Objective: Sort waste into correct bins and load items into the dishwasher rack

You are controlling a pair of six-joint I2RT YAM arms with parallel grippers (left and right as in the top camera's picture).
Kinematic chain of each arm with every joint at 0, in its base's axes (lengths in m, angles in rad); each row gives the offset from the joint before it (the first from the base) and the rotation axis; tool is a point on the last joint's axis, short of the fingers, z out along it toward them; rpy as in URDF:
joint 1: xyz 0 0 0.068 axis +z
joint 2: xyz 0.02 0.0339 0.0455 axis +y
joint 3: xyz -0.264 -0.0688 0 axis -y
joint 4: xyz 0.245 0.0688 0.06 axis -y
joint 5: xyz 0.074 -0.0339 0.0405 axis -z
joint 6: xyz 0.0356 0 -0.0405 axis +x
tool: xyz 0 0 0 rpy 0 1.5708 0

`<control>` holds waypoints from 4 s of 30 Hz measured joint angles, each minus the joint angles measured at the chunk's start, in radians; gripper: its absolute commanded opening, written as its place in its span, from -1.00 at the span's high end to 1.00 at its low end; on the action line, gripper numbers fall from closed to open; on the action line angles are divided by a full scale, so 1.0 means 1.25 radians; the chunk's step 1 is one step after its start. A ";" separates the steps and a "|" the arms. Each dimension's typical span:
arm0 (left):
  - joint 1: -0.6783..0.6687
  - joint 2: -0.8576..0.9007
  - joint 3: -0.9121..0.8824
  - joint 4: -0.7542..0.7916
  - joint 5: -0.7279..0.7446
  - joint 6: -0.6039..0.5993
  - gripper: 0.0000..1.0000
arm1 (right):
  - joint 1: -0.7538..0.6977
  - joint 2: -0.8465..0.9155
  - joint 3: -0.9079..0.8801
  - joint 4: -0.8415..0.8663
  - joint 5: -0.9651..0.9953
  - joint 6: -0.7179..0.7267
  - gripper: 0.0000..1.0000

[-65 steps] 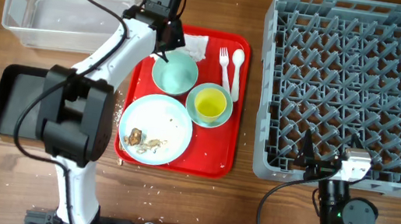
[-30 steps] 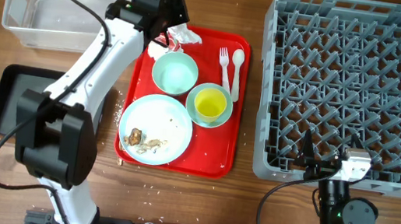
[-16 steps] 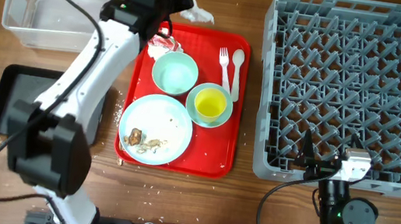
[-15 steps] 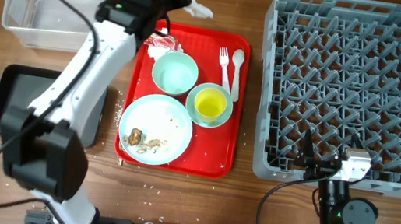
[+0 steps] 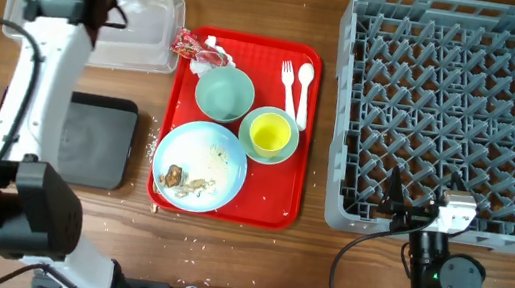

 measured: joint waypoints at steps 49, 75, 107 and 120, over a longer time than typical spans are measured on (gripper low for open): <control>-0.236 0.323 0.000 -0.074 0.042 -0.151 0.92 | 0.000 0.000 0.000 0.000 0.000 0.000 -0.99; 0.034 0.127 0.000 -0.030 -0.044 -0.158 -0.27 | 0.000 0.000 0.000 0.000 0.000 0.000 -0.99; -0.237 0.320 0.000 -0.030 0.021 -0.154 -0.11 | 0.000 0.000 0.000 0.000 0.000 0.000 -0.99; -0.237 0.359 0.000 -0.026 0.018 -0.148 0.74 | 0.000 0.000 0.000 0.000 0.000 0.000 -0.99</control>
